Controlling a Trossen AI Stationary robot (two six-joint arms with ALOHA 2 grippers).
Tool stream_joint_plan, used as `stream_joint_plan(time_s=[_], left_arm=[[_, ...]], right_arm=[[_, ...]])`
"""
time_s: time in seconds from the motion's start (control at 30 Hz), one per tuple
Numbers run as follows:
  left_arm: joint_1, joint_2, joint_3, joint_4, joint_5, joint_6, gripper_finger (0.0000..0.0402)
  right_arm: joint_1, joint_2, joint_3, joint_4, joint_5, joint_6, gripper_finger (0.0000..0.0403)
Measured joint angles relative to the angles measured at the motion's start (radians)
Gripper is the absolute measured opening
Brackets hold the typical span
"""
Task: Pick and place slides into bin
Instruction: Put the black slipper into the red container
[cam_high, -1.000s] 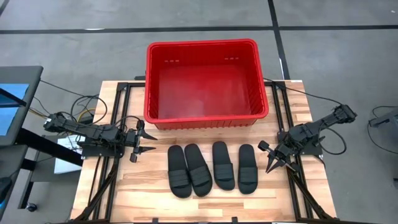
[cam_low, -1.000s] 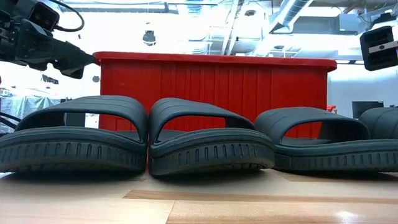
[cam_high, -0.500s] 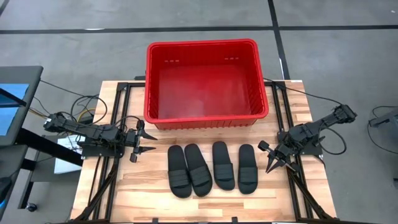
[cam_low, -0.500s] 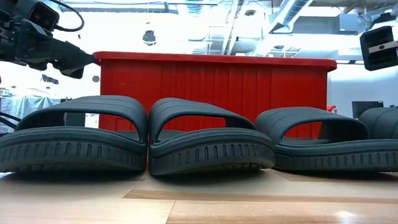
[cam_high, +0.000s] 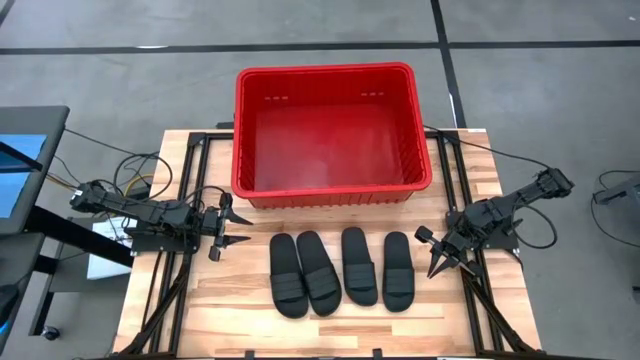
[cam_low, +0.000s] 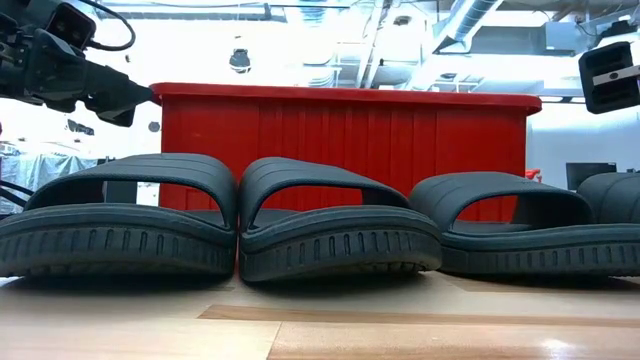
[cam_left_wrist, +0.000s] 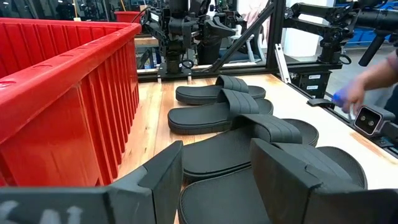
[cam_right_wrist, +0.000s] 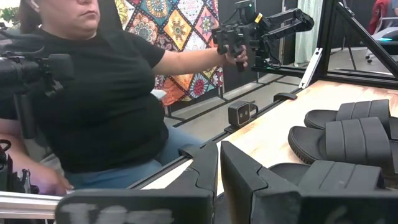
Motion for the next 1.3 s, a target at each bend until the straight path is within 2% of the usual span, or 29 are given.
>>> stream_joint_plan(time_s=[0.27, 0.47, 0.67, 0.83, 1.1, 1.3], left_arm=[[0.000, 0.000, 0.000, 0.004, 0.000, -0.002, 0.0178], [0.000, 0.000, 0.000, 0.004, 0.000, 0.061, 0.0178], [0.000, 0.001, 0.014, -0.016, -0.051, 0.095, 0.0178], [0.000, 0.006, 0.023, -0.011, -0.052, 0.118, 0.0178], [-0.008, 0.094, 0.035, -0.005, 0.036, 0.142, 0.0178], [-0.066, 0.107, 0.130, -0.146, 0.055, 0.228, 0.0178]], right_arm=[[0.000, 0.000, 0.000, 0.000, 0.000, 0.000, 0.0011], [0.000, 0.000, 0.000, -0.002, 0.000, 0.000, 0.0011], [0.000, 0.000, 0.000, -0.003, 0.000, 0.000, 0.0011], [0.000, 0.000, 0.000, -0.003, 0.000, 0.000, 0.0011], [-0.001, 0.000, 0.000, 0.006, 0.015, 0.000, 0.0011], [-0.001, 0.000, 0.000, 0.090, 0.026, 0.000, 0.0011]])
